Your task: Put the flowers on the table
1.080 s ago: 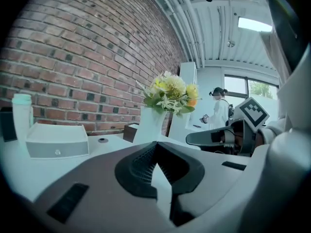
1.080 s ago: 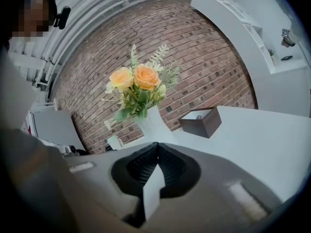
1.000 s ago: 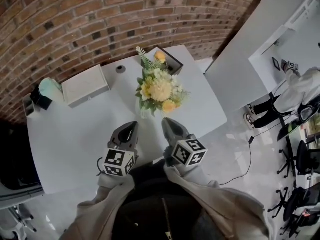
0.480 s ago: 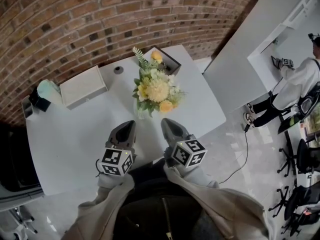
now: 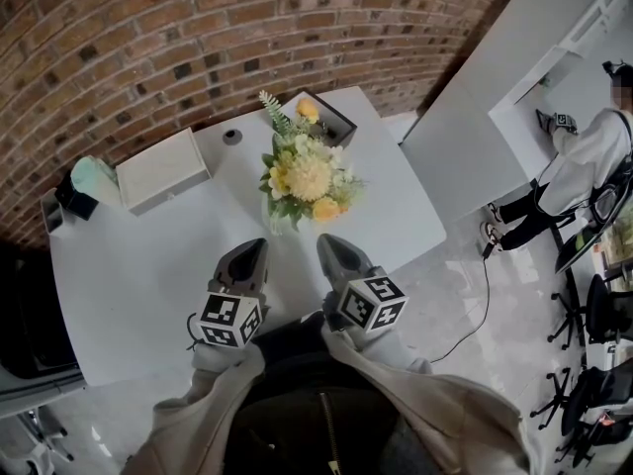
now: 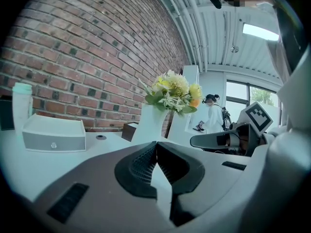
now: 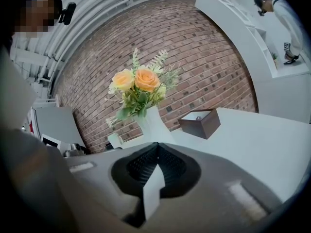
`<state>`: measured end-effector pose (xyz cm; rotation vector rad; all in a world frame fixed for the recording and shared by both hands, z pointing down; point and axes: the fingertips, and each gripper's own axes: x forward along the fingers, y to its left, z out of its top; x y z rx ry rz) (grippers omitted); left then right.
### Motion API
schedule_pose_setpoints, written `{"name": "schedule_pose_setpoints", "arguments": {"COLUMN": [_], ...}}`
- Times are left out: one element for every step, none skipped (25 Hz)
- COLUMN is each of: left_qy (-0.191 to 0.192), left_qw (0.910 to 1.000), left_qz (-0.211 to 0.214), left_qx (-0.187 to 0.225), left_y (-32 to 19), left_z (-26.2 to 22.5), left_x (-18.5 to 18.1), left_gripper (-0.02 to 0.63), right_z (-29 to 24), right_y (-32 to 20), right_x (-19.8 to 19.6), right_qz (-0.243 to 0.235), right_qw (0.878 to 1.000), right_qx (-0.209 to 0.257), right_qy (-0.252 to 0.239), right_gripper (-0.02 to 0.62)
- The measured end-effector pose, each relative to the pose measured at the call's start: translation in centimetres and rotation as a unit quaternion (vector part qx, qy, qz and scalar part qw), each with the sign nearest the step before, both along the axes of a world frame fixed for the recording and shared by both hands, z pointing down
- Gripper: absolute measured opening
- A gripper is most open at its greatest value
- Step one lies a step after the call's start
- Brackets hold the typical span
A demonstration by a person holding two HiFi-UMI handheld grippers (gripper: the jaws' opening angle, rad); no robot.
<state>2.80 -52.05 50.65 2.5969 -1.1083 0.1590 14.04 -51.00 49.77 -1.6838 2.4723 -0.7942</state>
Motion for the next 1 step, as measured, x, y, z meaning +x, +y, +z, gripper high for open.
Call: {"name": "schedule_pose_setpoints", "arguments": {"left_qy": [0.001], "left_qw": [1.0], "left_qz": [-0.001], "left_qx": [-0.001], "left_y": [-0.06], "left_z": [0.03], "left_x": [-0.06], "left_gripper": [0.003], "right_z": [0.07], "right_y": [-0.01], "right_x": [-0.1], "right_qz": [-0.001], "right_qw": [1.0], "right_qx": [-0.001], "right_qy": [0.0], "right_gripper": [0.0]}}
